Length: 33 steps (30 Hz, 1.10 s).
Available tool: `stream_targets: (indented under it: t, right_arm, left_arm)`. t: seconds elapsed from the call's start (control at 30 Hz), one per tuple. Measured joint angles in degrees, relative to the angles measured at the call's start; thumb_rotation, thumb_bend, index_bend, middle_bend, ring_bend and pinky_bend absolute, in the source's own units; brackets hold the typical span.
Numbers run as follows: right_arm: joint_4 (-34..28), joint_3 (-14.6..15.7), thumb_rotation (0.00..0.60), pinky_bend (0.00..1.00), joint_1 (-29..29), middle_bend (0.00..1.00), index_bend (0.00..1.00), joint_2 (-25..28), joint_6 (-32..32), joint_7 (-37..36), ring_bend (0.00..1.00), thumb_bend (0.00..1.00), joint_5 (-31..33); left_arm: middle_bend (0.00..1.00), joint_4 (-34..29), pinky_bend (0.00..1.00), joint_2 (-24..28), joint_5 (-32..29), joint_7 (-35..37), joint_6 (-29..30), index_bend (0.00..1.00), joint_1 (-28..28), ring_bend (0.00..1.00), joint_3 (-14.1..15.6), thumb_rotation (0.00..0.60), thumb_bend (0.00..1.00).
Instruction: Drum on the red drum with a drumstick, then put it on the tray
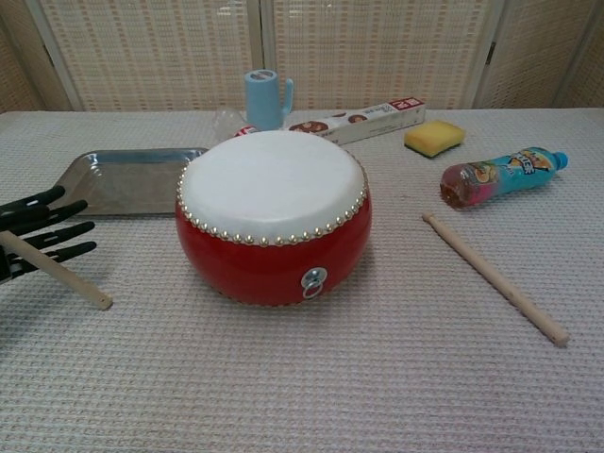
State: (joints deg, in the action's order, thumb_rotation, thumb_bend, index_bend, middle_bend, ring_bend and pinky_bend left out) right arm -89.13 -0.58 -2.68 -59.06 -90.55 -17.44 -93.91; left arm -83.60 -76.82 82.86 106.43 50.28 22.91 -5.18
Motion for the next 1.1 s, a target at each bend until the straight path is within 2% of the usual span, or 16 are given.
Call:
stream_targets:
  t: [0.17,0.53,0.7,0.87,1.1]
  right_arm:
    - [0.1,0.0,0.600,0.00,0.1,0.06,0.00,0.0,0.0,-0.2,0.00,0.23,0.1]
    - [0.6,-0.1,0.600,0.00,0.2,0.06,0.00,0.0,0.0,-0.6,0.00,0.23,0.3]
    - [0.9,-0.1,0.600,0.00,0.3,0.06,0.00,-0.1,-0.1,-1.0,0.00,0.23,0.5]
    - [1.1,-0.2,0.600,0.00,0.3,0.06,0.00,-0.1,-0.1,-1.2,0.00,0.23,0.5]
    - [1.4,-0.3,0.600,0.00,0.3,0.06,0.00,-0.2,0.0,-1.5,0.00,0.23,0.7]
  left_arm:
    - [0.42,-0.2,0.28,-1.0,-1.7,-3.6,0.3,0.43,-0.1,0.30,-0.4,0.600,0.40]
    - [0.49,-4.4,0.36,-4.4,-6.4,-22.4,4.1,0.47,-1.1,0.37,-2.1,0.600,0.40]
    - [0.49,-5.4,0.36,-6.9,-7.8,-28.7,5.8,0.47,-1.7,0.39,-2.6,0.600,0.40]
    - [0.50,-5.7,0.35,-9.2,-8.1,-31.6,6.6,0.49,-2.1,0.39,-2.9,0.600,0.38]
    - [0.50,-4.2,0.36,-10.8,-7.3,-32.1,5.7,0.50,-2.1,0.42,-2.7,0.600,0.26]
